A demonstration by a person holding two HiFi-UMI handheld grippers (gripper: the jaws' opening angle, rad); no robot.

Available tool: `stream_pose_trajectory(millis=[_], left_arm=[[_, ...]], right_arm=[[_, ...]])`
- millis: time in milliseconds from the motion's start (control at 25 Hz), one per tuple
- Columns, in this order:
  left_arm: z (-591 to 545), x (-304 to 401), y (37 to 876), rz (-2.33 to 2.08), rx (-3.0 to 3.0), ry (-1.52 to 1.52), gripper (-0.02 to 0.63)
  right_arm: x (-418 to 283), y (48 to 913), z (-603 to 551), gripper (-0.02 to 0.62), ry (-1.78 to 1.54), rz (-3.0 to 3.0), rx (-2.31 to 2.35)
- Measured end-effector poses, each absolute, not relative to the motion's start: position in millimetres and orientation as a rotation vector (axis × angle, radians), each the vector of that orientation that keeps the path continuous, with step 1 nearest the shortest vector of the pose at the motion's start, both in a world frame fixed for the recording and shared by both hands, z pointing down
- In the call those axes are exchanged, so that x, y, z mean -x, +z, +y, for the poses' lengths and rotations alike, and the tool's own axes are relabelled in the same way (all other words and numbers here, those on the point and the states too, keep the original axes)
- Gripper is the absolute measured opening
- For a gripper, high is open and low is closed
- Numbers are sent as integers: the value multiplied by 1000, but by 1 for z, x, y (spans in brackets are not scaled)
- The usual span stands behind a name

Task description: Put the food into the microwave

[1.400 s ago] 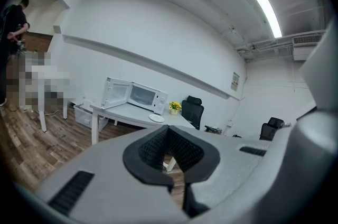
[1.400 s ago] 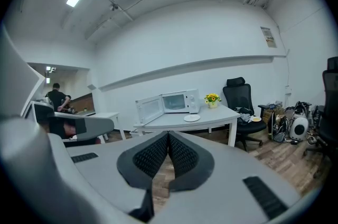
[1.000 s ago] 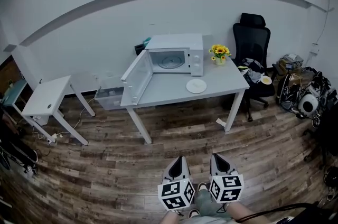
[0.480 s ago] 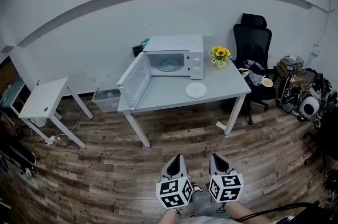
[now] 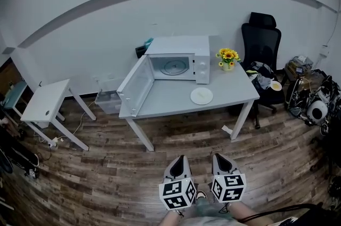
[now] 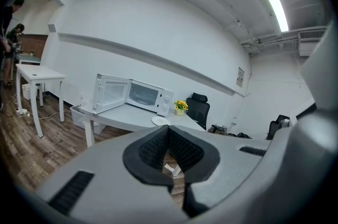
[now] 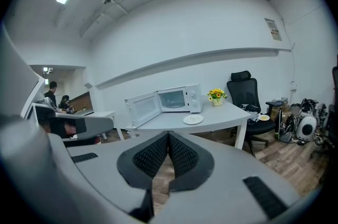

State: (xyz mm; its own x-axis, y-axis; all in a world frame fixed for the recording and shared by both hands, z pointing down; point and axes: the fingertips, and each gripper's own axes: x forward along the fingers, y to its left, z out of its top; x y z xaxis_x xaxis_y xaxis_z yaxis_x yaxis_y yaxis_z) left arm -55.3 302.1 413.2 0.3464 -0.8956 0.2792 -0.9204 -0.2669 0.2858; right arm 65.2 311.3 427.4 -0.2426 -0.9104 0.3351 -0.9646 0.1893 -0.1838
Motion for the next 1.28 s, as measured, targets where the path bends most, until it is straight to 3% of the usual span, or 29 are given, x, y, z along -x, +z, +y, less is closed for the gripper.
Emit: stream_pose_trajectory(millis=[1280], left_arm=[[151,29,419,-1649,-2178,92,2]], right_arm=[[-91,434,151,15,580,-2331,-1775]])
